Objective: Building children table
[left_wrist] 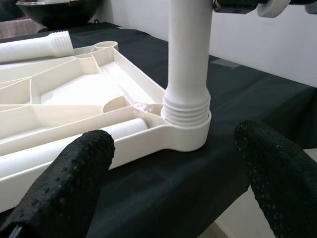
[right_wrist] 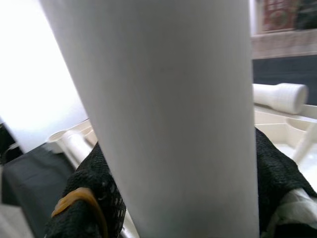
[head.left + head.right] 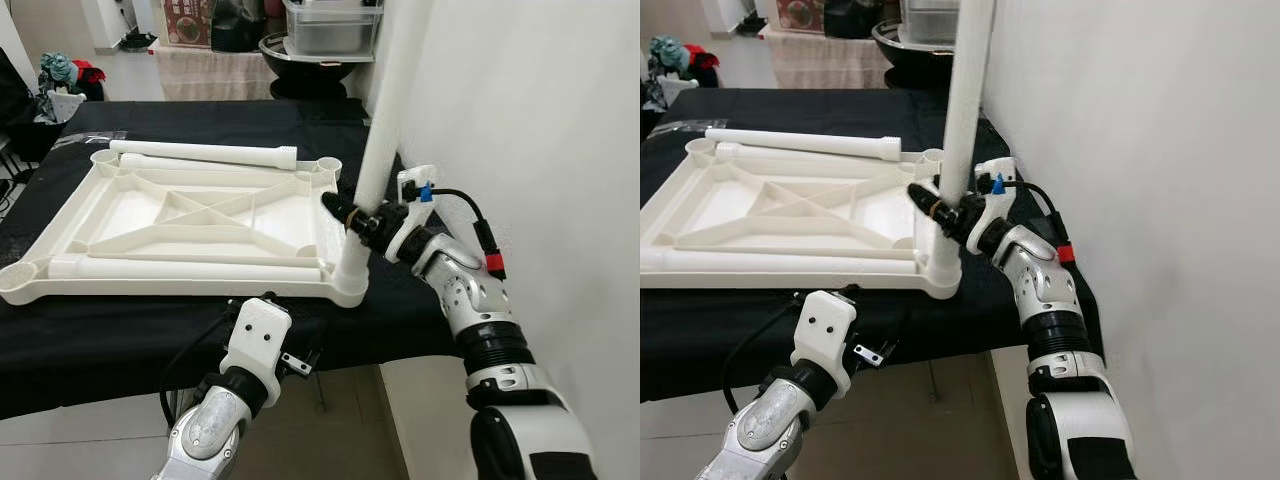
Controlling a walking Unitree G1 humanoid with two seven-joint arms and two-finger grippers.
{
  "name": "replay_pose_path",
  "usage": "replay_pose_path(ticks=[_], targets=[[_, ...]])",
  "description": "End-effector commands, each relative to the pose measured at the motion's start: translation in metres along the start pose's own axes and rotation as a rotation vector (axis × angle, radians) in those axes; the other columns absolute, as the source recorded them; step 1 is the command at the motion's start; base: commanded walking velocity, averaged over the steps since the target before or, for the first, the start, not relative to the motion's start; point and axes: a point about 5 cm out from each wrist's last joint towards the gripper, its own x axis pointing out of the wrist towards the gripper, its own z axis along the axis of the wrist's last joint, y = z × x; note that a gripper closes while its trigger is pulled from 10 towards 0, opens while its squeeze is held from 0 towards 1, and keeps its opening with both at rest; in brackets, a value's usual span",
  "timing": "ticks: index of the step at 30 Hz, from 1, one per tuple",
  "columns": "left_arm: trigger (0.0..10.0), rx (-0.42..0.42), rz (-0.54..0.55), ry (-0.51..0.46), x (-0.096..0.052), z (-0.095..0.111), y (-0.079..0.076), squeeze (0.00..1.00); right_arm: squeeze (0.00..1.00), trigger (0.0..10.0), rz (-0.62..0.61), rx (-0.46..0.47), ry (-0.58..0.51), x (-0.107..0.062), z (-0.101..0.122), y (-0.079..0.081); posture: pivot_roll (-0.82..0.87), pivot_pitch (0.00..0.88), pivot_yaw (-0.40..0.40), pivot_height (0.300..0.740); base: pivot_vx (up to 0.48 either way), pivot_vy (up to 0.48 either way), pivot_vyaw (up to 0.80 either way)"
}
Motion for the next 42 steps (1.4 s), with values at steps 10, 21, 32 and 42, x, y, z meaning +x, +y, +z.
replay_pose_path(ticks=[10, 21, 32, 42], targets=[[10.0, 0.004, -0.003, 0.008, -0.002, -0.003, -0.001, 0.0, 0.0, 0.0, 0.12, -0.067, 0.063, 0.014, -0.016, 0.017, 0.09, 0.094, -0.085, 0.74, 0.0, 0.0, 0.0], [10.0, 0.004, -0.001, 0.008, 0.0, -0.004, 0.0, 0.0, 0.0, 0.0, -0.807, -0.117, 0.064, -0.006, -0.027, -0.024, 0.08, 0.095, -0.078, 0.74, 0.0, 0.0, 0.0], [10.0, 0.0, -0.001, 0.007, 0.0, -0.004, -0.002, 0.0, 0.0, 0.0, -1.19, -0.178, 0.055, -0.019, -0.028, -0.005, 0.08, 0.091, -0.083, 0.74, 0.0, 0.0, 0.0], [10.0, 0.002, -0.002, 0.005, 0.001, -0.005, -0.002, 0.0, 1.0, 10.0, -1.065, -0.179, -0.078, -0.005, -0.014, 0.003, 0.07, 0.073, -0.08, 0.74, 0.0, 0.0, 0.0]])
